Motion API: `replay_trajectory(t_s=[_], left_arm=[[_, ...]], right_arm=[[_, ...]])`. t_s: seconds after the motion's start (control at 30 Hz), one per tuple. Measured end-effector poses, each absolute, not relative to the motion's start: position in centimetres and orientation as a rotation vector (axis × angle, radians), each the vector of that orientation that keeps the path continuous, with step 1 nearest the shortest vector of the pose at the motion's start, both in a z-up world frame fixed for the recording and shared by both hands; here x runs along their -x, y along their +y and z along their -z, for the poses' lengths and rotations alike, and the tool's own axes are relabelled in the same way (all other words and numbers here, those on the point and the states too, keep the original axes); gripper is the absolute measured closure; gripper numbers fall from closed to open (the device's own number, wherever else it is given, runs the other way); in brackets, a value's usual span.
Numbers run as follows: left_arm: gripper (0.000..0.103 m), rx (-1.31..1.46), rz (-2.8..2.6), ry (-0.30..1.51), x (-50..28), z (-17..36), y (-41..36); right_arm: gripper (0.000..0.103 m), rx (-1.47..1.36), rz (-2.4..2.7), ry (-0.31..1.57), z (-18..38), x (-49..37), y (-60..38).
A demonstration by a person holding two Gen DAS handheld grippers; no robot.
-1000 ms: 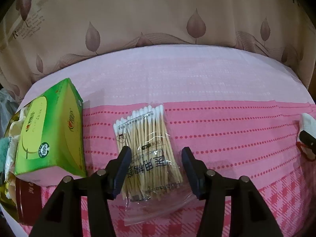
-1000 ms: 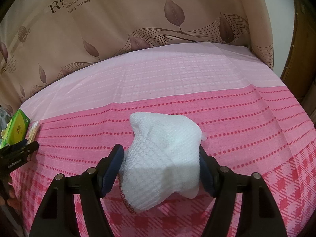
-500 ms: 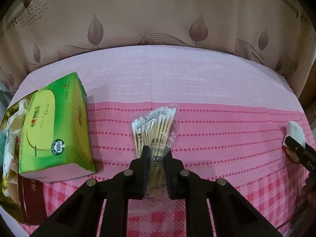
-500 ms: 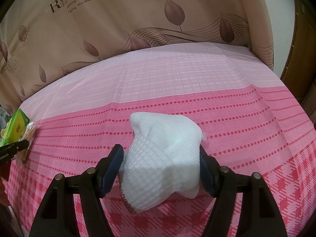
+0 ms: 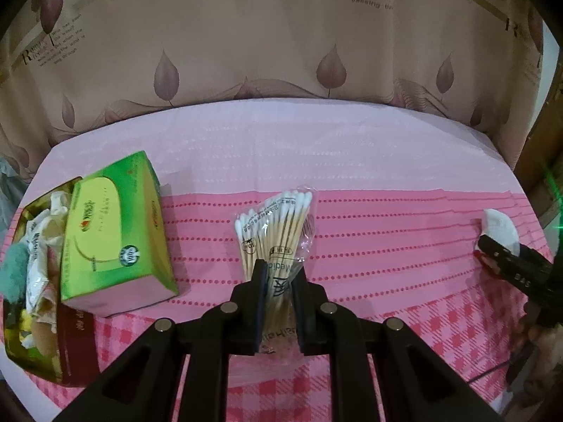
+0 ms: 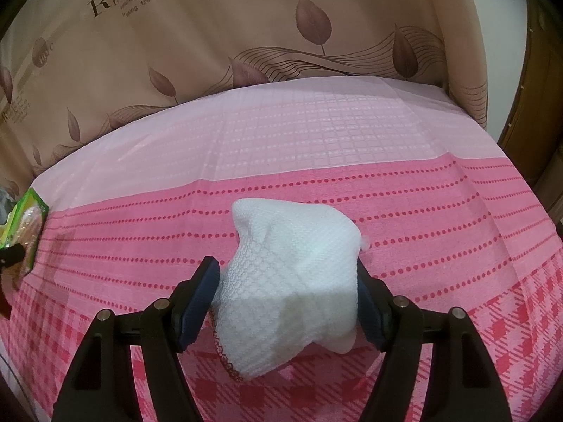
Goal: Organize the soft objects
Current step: 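Lower the cotton swab pack into the gold tin and open the left tool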
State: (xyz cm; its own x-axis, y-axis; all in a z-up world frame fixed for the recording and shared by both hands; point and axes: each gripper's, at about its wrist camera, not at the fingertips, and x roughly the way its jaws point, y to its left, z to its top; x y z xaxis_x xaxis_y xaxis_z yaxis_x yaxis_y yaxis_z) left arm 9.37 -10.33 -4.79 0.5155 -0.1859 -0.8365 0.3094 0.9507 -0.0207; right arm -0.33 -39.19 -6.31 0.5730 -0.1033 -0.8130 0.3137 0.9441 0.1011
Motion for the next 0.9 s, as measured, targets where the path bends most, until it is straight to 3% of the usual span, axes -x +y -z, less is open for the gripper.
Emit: replay_trajectory(t_s=[0.4, 0.9], left_arm=[[0.089, -0.127, 0.251, 0.937, -8.0, 0.1, -6.5], [0.089, -0.133, 0.071, 0.883, -9.0, -3.2, 3.8]], right_arm=[[0.033, -0.241, 0.249, 0.933, 6.3, 0.1, -39.2], [0.033, -0.221, 0.254, 0.940, 6.5, 0.2, -39.4]])
